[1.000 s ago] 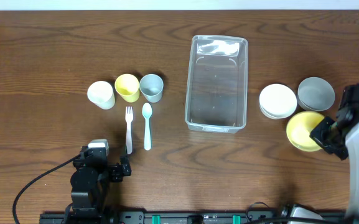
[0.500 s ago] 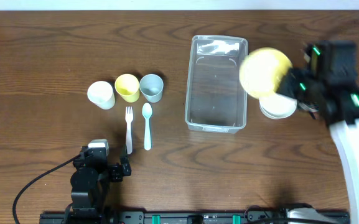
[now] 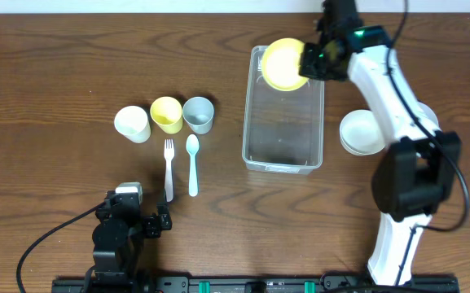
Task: Pack container
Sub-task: 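Carry the yellow bowl into the clear container and release it, then move the right gripper to the grey bowl and grasp its rim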
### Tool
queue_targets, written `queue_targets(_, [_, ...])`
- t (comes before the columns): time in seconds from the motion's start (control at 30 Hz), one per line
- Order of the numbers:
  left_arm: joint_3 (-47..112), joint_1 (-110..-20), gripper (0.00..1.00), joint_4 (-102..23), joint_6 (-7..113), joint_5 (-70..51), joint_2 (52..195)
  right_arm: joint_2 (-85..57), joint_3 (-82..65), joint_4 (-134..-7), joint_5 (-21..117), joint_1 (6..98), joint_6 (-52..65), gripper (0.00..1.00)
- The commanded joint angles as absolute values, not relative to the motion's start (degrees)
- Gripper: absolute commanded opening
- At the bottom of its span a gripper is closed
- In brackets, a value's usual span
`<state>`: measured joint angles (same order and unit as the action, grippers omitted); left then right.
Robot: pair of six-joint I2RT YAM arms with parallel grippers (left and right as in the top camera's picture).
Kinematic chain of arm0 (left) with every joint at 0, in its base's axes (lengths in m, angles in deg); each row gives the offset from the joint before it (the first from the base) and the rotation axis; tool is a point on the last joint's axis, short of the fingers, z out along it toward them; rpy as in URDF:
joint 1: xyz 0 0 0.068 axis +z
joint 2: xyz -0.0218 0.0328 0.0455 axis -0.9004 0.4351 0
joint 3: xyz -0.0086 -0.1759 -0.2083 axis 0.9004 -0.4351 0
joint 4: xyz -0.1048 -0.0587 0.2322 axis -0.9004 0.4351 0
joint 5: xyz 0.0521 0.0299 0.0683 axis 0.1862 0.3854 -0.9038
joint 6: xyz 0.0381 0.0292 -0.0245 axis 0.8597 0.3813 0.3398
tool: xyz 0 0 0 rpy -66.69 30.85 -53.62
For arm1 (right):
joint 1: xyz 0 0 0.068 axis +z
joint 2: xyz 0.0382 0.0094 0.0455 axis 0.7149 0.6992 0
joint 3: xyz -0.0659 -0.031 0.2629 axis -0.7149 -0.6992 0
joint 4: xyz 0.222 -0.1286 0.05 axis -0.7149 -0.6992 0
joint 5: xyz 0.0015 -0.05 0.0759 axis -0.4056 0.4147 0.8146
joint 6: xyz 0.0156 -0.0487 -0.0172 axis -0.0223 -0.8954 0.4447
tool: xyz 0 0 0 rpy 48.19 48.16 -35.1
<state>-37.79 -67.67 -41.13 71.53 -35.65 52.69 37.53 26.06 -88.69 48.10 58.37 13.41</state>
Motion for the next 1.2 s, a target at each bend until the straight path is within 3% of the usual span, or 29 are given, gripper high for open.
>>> queue_targets(0.0, [-38.47,-67.39,0.98,-41.35,71.46,-35.09,52.34,40.07,27.76,-86.44,49.87,60.93,14.59,0.01])
queue_targets(0.23, [-38.47,-67.39,0.98,-41.35,71.46,-35.06,52.34,41.77,27.79,-84.71,46.55,62.87,16.39,0.01])
queue_targets(0.3, [-38.47,-67.39,0.98,-41.35,71.46,-35.06,52.34,41.49,27.9,-84.75,46.16,62.85,16.28,0.08])
queue_targets(0.33, [-38.47,-67.39,0.98,-41.35,71.46,-35.09,52.34,41.34,28.05,-85.02,45.92,62.78,16.15,0.12])
queue_targets(0.37, [-38.47,-67.39,0.98,-41.35,71.46,-35.06,52.34,41.16,28.25,-85.19,45.94,62.65,14.94,0.3])
queue_targets(0.4, [-38.47,-67.39,0.98,-41.35,71.46,-35.06,52.34,40.83,28.44,-85.61,45.92,62.52,14.03,0.39])
queue_targets(0.5, [-38.47,-67.39,0.98,-41.35,71.46,-35.06,52.34,38.89,28.66,-87.16,45.22,62.11,12.3,0.54])
queue_targets(0.8, [-38.47,-67.39,0.98,-41.35,71.46,-35.09,52.34,23.57,28.68,-97.28,39.84,55.37,11.36,0.64])
queue_targets(1.03, [-38.47,-67.39,0.98,-41.35,71.46,-35.06,52.34,18.19,28.55,-110.72,39.78,42.46,11.36,0.65])
queue_targets(1.17, [-38.47,-67.39,0.98,-41.35,71.46,-35.06,52.34,19.15,24.36,-112.32,39.3,35.38,11.38,0.65])
